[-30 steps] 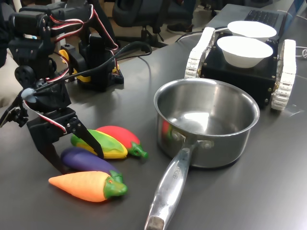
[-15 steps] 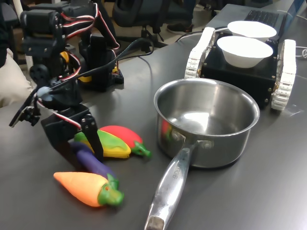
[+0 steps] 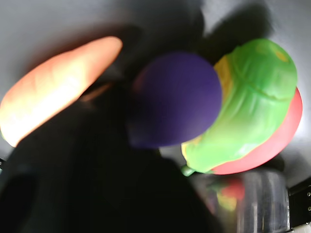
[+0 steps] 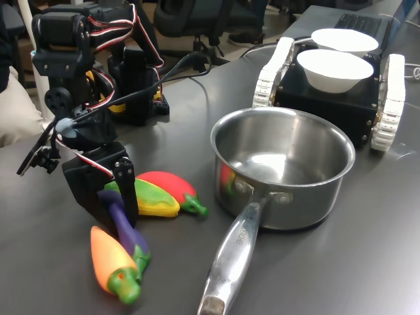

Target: Pick up the brinjal and place them in the pan

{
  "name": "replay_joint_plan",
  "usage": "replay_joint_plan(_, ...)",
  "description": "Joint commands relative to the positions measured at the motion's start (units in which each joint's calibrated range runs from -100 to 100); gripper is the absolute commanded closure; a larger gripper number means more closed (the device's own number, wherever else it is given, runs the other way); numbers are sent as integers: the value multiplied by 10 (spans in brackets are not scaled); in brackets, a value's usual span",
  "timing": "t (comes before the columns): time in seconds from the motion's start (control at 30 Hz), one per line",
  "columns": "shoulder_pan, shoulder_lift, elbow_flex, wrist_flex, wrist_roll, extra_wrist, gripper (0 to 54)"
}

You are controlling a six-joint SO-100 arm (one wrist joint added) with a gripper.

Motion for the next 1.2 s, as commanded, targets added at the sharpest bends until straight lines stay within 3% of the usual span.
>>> replay_joint_plan(0.0,33,-52,-58,-41,-67,-20,534)
replay_joint_plan(0.27,46,-150,-59,-99,-207,-65,534)
replay_joint_plan(0.57,17,-243,-39,-117,-310,-65,534)
replay_joint_plan(1.17,-122,-387,-31,-124,-520,-58,536)
